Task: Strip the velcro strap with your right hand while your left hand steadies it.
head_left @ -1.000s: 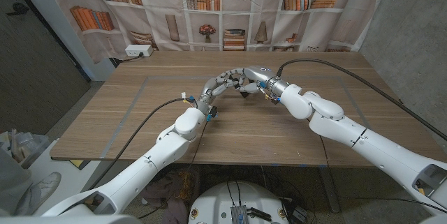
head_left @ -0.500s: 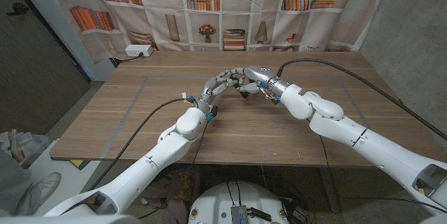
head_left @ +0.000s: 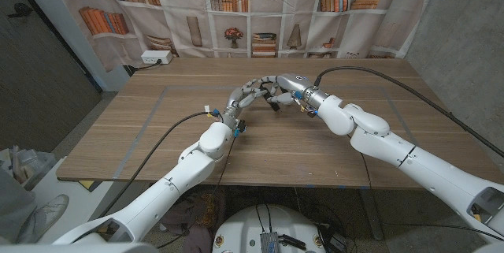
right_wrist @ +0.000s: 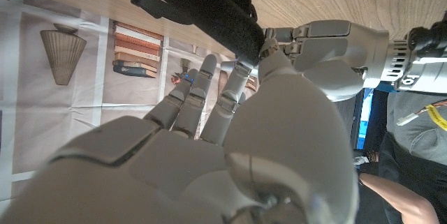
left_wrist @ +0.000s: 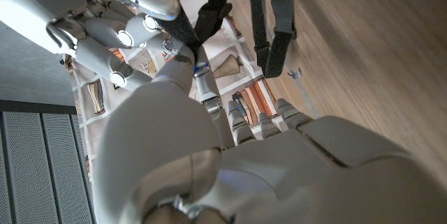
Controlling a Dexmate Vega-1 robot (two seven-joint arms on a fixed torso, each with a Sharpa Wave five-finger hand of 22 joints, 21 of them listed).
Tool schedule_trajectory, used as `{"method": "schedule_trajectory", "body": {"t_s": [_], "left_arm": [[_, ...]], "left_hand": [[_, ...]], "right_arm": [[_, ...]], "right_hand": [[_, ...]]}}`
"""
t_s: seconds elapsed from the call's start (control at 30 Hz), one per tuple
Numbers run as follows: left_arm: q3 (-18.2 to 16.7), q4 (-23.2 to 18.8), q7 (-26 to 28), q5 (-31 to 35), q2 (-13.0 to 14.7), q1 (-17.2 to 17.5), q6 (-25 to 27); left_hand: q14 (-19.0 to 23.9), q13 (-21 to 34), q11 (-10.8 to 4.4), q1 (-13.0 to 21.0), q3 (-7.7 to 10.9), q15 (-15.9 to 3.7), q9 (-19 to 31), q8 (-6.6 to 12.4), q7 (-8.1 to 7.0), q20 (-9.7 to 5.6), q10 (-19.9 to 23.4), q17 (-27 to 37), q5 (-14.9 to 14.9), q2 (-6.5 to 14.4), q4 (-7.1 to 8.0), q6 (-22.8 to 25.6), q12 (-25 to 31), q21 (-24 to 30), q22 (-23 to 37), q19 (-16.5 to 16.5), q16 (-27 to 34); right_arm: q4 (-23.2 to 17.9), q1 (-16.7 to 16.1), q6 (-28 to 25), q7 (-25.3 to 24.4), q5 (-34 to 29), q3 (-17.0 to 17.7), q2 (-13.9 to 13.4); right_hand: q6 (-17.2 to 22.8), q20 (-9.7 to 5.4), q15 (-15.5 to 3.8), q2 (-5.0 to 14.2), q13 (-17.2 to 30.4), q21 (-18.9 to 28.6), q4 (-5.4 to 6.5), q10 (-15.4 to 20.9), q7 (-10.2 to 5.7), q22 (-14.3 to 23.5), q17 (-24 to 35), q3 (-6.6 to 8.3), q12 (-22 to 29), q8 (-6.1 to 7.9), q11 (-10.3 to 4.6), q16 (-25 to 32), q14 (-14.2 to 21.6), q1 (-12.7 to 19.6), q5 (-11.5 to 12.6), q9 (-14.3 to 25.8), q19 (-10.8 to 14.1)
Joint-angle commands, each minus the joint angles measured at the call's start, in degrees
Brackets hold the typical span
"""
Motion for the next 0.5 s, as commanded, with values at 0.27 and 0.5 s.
{"method": "schedule_trajectory", "body": {"t_s": [0.27, 0.5], "left_arm": [[-1.73, -1.01, 2.66, 0.53, 0.03, 1.5, -2.53], [-2.15, -0.64, 2.35, 0.2, -0.03, 1.54, -3.43]], "left_hand": [[-0.17, 0.13, -0.36, 0.5, 0.29, -0.24, 0.54, 0.48, 0.36, -0.13, 0.09, 0.22, 0.41, 0.53, -0.03, -0.02, 0.12, -0.03, 0.09, 0.06, -0.12], [-0.27, 0.14, -0.49, 0.58, 0.28, -0.29, 0.71, 0.57, 0.44, -0.2, 0.07, 0.23, 0.43, 0.61, -0.04, -0.15, 0.09, -0.06, 0.09, 0.05, -0.17]], "right_arm": [[-0.92, -0.59, -2.38, 0.95, -0.18, 0.47, -0.87], [-0.9, -0.32, -3.82, 1.96, -0.46, 0.11, -0.7]], "right_hand": [[0.29, -0.83, -10.18, -0.07, 0.1, -0.27, -0.06, 1.41, 0.44, 0.09, 0.34, -0.38, 0.14, -0.12, -1.07, 0.23, 0.56, 0.75, 0.06, 0.27, 0.32], [0.25, -0.82, -10.18, -0.11, 0.12, -0.28, -0.09, 1.44, 0.41, 0.09, 0.33, -0.41, 0.13, -0.16, -1.08, 0.2, 0.55, 0.82, 0.07, 0.27, 0.34]]}}
